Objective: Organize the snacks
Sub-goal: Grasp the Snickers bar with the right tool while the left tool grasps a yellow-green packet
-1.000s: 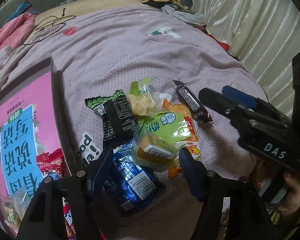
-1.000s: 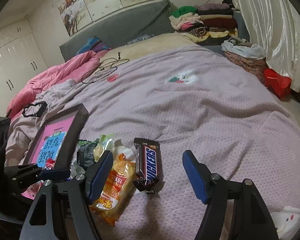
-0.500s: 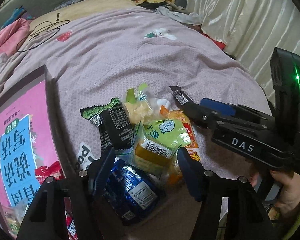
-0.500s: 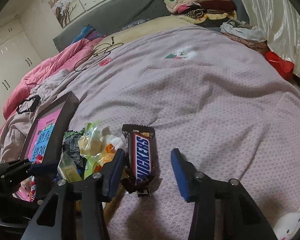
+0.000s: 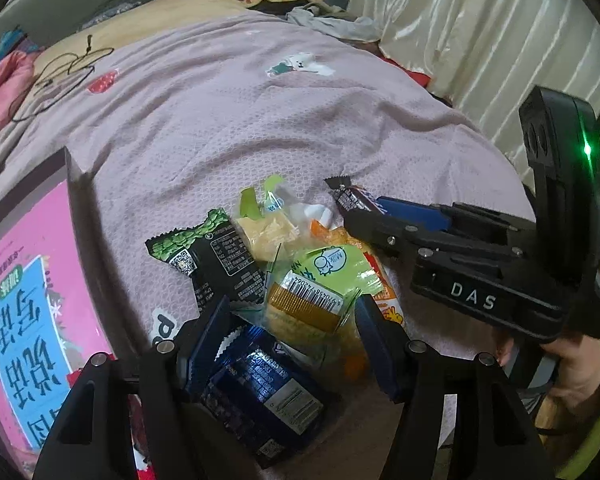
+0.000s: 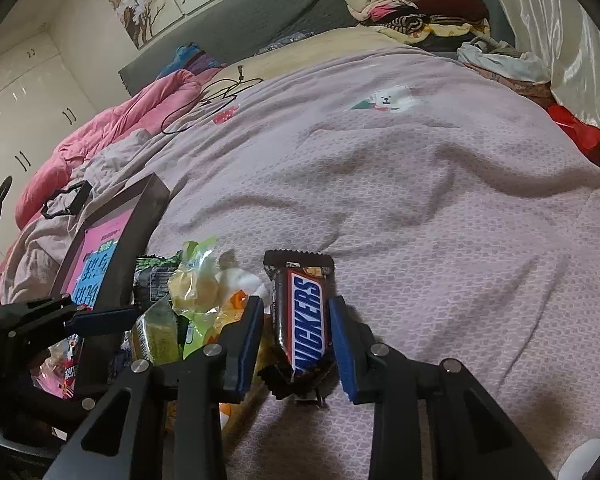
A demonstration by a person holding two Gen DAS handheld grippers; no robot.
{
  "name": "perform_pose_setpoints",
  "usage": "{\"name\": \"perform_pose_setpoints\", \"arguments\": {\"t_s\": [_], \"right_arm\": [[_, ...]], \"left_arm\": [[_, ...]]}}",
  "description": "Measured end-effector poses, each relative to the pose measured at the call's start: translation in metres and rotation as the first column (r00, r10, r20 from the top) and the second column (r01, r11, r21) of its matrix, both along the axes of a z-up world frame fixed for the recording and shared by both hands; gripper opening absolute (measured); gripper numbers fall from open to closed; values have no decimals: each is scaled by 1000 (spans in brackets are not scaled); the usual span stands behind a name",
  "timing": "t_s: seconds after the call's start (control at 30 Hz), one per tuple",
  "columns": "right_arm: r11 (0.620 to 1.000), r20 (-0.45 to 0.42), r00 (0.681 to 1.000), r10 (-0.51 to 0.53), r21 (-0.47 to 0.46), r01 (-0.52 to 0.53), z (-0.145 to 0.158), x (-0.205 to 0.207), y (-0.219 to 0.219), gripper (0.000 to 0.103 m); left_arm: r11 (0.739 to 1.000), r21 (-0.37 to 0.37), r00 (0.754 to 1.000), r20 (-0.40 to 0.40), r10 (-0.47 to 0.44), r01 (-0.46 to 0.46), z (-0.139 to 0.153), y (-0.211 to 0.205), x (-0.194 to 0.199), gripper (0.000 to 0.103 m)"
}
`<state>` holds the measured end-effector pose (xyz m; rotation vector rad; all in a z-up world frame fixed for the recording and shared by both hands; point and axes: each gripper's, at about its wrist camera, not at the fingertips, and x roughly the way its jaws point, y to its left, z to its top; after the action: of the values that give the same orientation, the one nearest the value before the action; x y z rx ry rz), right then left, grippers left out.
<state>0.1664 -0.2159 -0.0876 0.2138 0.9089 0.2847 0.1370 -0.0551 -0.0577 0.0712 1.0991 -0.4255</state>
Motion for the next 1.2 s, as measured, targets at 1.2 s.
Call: {"name": "perform_pose_setpoints", "arguments": {"t_s": [1.2], "right_arm": [[1000, 47, 999, -4, -10, 5, 8, -9, -7, 29]], "left_arm": [[962, -174, 973, -134, 189, -211, 3, 21, -11, 44]]}}
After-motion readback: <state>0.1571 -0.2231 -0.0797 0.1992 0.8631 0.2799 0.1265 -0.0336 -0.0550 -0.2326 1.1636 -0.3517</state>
